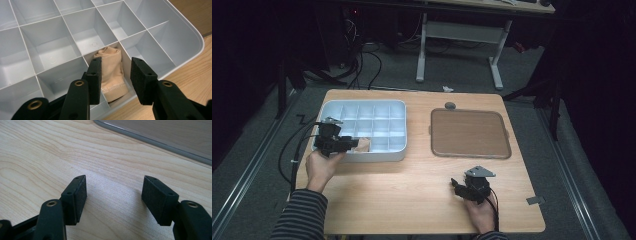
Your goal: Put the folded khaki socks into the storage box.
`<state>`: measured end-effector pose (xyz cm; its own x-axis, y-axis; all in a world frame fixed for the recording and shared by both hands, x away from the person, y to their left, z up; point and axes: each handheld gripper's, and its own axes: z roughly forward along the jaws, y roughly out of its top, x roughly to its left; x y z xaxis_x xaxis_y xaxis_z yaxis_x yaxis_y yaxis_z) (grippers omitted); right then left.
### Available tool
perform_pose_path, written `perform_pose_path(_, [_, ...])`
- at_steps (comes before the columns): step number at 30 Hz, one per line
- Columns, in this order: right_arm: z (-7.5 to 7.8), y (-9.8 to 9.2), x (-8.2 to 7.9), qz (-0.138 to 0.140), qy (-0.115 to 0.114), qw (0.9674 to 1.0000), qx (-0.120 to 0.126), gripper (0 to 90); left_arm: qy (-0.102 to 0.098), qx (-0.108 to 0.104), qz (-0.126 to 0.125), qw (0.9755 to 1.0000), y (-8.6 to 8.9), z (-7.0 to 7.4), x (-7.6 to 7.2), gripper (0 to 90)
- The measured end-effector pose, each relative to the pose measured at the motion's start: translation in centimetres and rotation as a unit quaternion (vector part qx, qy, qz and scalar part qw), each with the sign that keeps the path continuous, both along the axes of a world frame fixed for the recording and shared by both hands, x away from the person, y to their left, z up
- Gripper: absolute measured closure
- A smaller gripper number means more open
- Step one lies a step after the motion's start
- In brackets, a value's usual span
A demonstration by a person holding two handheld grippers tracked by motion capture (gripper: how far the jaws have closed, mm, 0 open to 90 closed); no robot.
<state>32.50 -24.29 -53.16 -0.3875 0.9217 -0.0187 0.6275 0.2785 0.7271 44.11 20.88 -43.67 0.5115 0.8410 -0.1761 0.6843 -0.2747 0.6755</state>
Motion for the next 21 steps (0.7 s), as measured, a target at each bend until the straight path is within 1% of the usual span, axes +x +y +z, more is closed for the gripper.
perform_pose_path(3, [0.0,0.0,0.0,0.000,0.000,1.0000,0.000,36.8,-0.006,-0.001,-0.002,1.0000,0.0,0.1,-0.6,61.6])
perform_pose_path(7, [0.0,0.0,0.0,0.000,0.000,1.0000,0.000,36.7,-0.015,-0.008,-0.006,0.9998,-0.1,0.4,-1.4,60.6])
perform_pose_path(9, [0.0,0.0,0.0,0.000,0.000,1.0000,0.000,36.6,-0.015,-0.005,-0.005,0.9999,-0.1,0.4,-1.6,60.5])
perform_pose_path(14, [0.0,0.0,0.0,0.001,0.001,1.0000,0.001,36.1,-0.017,-0.011,-0.001,0.9998,0.0,0.4,-2.3,60.2])
perform_pose_path(16, [0.0,0.0,0.0,0.001,0.001,1.0000,0.001,36.0,-0.018,-0.003,-0.002,0.9998,-0.2,0.4,-2.6,59.9])
perform_pose_path(19, [0.0,0.0,0.0,0.001,0.001,1.0000,0.001,35.9,-0.021,-0.008,-0.004,0.9997,-0.5,0.4,-3.0,59.3])
perform_pose_path(21, [0.0,0.0,0.0,0.001,0.001,1.0000,0.000,35.8,-0.023,-0.007,-0.005,0.9997,-0.7,0.4,-3.3,58.9])
